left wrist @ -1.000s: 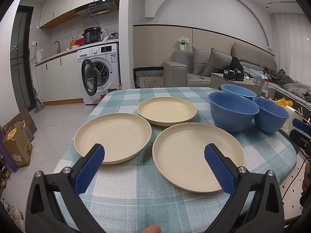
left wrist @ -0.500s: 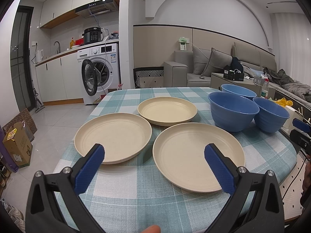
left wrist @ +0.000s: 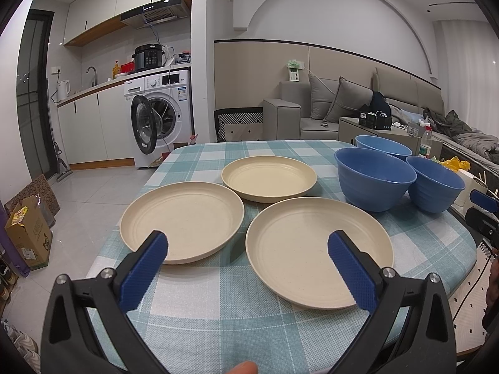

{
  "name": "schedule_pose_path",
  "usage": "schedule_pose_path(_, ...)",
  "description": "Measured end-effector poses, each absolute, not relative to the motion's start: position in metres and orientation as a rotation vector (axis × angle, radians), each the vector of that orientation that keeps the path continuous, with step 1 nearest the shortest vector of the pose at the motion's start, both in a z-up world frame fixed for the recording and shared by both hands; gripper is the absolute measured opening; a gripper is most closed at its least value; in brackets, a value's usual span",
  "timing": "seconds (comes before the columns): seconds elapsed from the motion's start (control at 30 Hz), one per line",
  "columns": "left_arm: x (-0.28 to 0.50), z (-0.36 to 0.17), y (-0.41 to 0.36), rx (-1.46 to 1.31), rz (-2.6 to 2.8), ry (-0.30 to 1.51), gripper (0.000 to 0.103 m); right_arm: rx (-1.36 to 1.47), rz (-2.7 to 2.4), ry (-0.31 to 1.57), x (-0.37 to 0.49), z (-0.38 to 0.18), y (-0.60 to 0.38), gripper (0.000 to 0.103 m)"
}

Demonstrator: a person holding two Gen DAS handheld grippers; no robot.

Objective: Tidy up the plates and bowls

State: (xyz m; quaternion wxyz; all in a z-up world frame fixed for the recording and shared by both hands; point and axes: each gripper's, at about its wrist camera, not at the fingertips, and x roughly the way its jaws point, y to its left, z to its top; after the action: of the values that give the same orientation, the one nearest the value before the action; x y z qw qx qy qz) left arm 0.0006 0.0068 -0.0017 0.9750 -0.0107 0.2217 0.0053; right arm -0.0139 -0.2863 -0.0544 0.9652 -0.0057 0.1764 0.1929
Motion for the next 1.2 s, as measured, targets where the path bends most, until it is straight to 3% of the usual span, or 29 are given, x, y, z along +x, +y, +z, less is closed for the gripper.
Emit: schedule_pose_path(1.2,0.0058,0.0044,0.0106,-0.017,0.016,0.448,0.103,-0.027,0.375,0.363,-0.0096,-0.0467,-0.2872,0.103)
